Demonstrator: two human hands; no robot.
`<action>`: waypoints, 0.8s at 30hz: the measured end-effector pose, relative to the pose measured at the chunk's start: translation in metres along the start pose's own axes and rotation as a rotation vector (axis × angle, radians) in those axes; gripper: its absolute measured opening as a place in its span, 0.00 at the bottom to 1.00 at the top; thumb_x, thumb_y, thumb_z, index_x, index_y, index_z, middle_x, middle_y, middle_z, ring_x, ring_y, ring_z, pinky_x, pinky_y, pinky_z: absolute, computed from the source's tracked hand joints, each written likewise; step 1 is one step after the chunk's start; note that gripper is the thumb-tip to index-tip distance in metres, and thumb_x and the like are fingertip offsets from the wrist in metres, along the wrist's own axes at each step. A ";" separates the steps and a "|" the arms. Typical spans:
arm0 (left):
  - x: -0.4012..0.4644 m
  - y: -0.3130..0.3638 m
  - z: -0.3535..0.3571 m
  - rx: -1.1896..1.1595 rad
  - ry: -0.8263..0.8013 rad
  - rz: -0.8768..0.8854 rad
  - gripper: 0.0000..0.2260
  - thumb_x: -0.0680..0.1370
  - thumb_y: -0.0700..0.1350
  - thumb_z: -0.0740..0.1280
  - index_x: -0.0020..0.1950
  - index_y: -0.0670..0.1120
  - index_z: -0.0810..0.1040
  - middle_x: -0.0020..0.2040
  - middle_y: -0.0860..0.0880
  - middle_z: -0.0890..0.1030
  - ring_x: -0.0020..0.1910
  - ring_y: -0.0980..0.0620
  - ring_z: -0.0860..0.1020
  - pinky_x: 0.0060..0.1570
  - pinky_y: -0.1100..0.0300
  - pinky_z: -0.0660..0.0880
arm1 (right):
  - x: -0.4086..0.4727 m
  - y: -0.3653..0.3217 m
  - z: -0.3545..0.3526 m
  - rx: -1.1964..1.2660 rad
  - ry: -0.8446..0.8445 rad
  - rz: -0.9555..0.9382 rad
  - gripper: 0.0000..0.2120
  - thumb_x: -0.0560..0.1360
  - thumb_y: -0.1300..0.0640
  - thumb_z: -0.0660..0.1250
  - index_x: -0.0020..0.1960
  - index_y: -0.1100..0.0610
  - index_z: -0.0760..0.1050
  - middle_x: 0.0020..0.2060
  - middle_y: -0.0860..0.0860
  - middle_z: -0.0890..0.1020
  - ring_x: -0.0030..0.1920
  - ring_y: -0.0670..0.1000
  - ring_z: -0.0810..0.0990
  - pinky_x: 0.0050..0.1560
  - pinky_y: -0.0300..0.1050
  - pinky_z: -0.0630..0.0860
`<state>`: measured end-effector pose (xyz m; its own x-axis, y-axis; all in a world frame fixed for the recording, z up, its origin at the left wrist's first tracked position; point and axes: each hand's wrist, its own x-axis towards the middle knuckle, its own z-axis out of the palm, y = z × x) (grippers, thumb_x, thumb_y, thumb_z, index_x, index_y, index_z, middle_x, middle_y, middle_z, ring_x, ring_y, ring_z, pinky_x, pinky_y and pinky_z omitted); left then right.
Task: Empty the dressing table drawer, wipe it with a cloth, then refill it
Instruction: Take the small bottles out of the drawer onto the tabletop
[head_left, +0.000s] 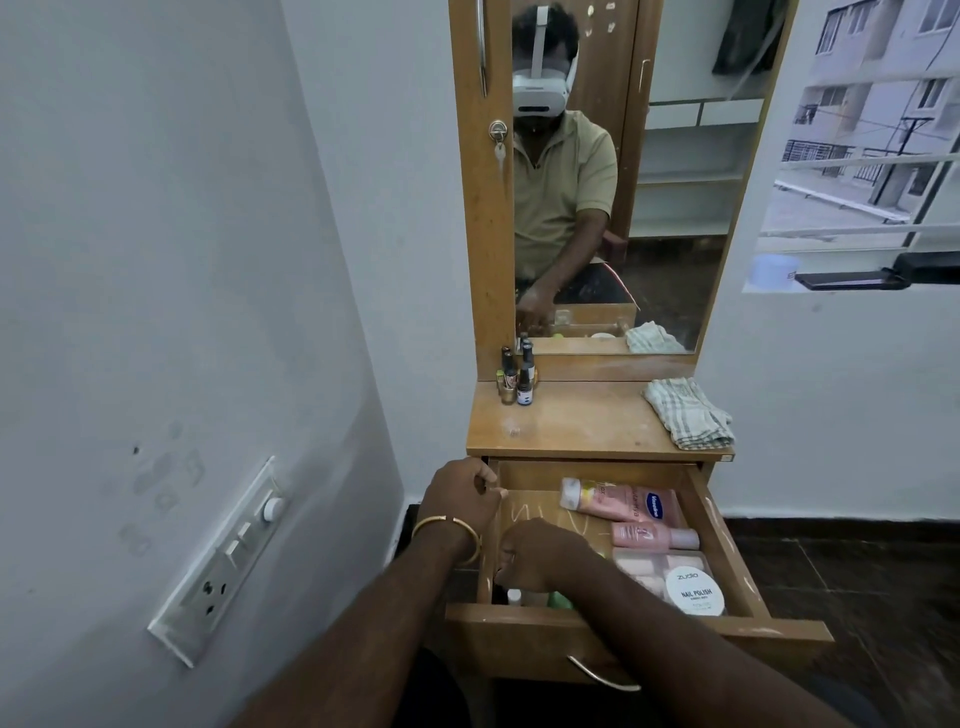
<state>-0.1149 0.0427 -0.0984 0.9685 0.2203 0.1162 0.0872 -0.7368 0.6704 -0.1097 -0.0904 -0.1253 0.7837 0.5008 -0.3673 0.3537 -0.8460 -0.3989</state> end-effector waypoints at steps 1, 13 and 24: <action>0.000 0.000 0.001 -0.001 0.000 0.000 0.06 0.72 0.46 0.74 0.46 0.47 0.81 0.57 0.48 0.81 0.52 0.49 0.80 0.52 0.56 0.77 | 0.000 -0.001 0.001 -0.025 0.015 0.001 0.11 0.75 0.49 0.68 0.54 0.54 0.79 0.54 0.51 0.81 0.53 0.50 0.79 0.44 0.42 0.70; -0.005 -0.008 0.004 -0.069 -0.218 0.046 0.12 0.74 0.33 0.64 0.51 0.46 0.81 0.48 0.52 0.81 0.49 0.54 0.78 0.45 0.69 0.73 | -0.011 -0.005 -0.032 -0.040 0.071 -0.065 0.09 0.77 0.54 0.65 0.39 0.53 0.75 0.38 0.49 0.79 0.38 0.46 0.73 0.40 0.40 0.68; 0.000 0.000 0.005 -0.017 -0.266 0.075 0.09 0.66 0.40 0.77 0.40 0.45 0.79 0.38 0.50 0.78 0.38 0.51 0.75 0.41 0.59 0.75 | -0.005 0.000 -0.080 0.118 0.241 -0.082 0.17 0.73 0.49 0.66 0.30 0.57 0.71 0.31 0.54 0.72 0.33 0.51 0.68 0.35 0.49 0.65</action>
<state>-0.1135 0.0397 -0.1023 0.9995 -0.0122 -0.0289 0.0107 -0.7334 0.6797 -0.0729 -0.1070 -0.0564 0.8585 0.4973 -0.1251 0.3703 -0.7700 -0.5196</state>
